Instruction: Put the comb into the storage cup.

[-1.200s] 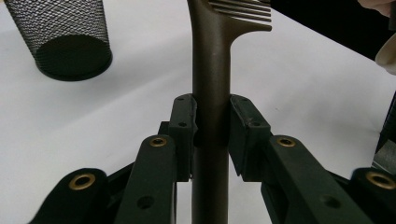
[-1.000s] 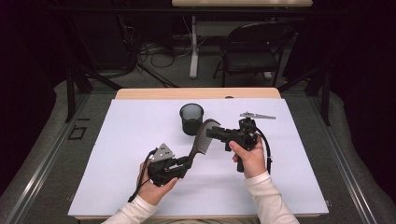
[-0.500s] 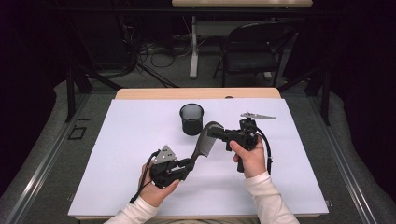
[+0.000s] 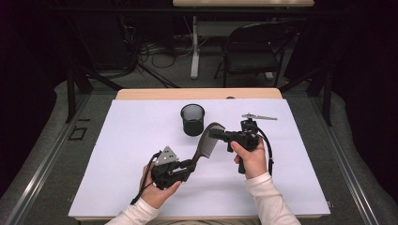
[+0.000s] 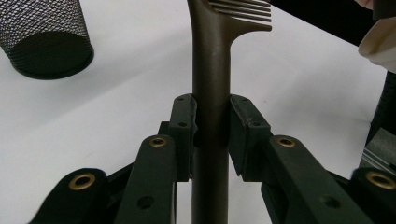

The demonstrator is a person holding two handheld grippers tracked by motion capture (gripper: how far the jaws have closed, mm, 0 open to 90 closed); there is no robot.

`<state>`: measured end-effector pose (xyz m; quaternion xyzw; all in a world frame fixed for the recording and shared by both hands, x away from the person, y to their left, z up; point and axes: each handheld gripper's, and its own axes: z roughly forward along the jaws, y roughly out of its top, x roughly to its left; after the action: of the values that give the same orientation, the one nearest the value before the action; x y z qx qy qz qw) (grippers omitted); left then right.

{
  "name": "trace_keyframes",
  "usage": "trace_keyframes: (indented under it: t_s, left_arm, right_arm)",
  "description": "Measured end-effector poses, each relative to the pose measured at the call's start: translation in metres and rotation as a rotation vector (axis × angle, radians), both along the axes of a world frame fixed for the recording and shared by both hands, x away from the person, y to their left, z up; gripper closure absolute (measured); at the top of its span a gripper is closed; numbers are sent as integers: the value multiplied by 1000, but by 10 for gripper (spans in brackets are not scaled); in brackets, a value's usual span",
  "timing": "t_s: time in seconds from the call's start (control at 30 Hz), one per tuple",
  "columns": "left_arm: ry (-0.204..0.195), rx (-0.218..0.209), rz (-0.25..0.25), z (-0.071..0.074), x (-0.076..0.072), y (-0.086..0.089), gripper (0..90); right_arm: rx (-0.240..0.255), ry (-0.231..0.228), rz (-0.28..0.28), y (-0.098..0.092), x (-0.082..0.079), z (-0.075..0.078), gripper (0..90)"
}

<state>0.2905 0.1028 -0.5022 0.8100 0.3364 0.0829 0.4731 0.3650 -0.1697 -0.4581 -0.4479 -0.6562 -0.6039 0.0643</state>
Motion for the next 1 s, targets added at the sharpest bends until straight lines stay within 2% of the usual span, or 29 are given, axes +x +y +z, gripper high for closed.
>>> trace_keyframes:
  t_s: [0.13,0.23,0.53,0.87,1.0]
  left_arm:
    - [2,-3,-3,0,0,0,725]
    - [3,-2,-3,0,-1,-1,725]
    - [11,-8,-5,-1,-1,-1,725]
    - [11,-10,-3,-1,-1,-1,725]
    - [12,-10,-3,-1,-1,-1,725]
  right_arm:
    - [27,42,-7,-1,0,-1,809]
    - [41,56,-9,-2,0,-1,822]
    - [78,80,5,-4,1,-3,856]
    - [92,95,0,-5,2,-5,861]
    - [119,109,7,-6,4,-8,868]
